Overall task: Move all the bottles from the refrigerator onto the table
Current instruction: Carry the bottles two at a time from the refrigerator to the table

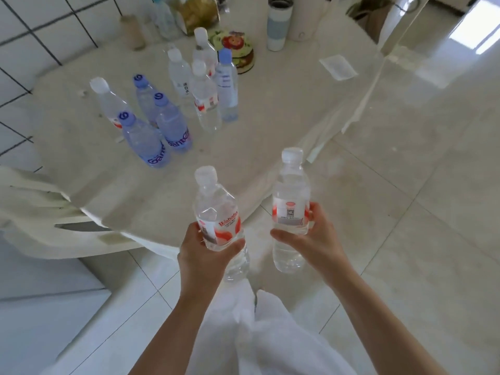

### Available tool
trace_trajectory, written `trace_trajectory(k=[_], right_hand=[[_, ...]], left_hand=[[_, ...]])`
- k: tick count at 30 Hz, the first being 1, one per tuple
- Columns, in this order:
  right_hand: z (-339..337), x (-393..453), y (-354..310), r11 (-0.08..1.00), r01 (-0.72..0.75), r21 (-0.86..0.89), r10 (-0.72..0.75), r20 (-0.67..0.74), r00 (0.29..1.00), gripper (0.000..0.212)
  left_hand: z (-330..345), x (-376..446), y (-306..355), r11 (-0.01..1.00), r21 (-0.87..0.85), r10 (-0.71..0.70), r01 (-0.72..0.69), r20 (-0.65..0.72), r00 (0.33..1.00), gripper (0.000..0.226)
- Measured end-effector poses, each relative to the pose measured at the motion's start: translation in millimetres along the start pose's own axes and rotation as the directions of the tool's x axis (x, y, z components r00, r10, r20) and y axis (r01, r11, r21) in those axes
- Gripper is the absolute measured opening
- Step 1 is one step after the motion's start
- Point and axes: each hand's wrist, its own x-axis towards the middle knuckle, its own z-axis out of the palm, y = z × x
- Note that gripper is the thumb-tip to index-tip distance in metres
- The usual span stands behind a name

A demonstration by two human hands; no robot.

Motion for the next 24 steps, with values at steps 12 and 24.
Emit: trace_trajectory(k=[12, 24], right_hand=[[44, 138, -72, 0.986, 0.112, -0.124, -0.099, 0.107, 0.989, 0.061], [42, 250, -120, 0.977, 0.173, -0.122, -0.151, 0.17, 0.974, 0.076]], left_hand=[[9, 140, 47, 0.999, -0.038, 0.009, -0.015, -0.158, 0.987, 0.058], [43, 213, 88, 0.998, -0.061, -0.003, -0.013, -0.256, 0.967, 0.066]])
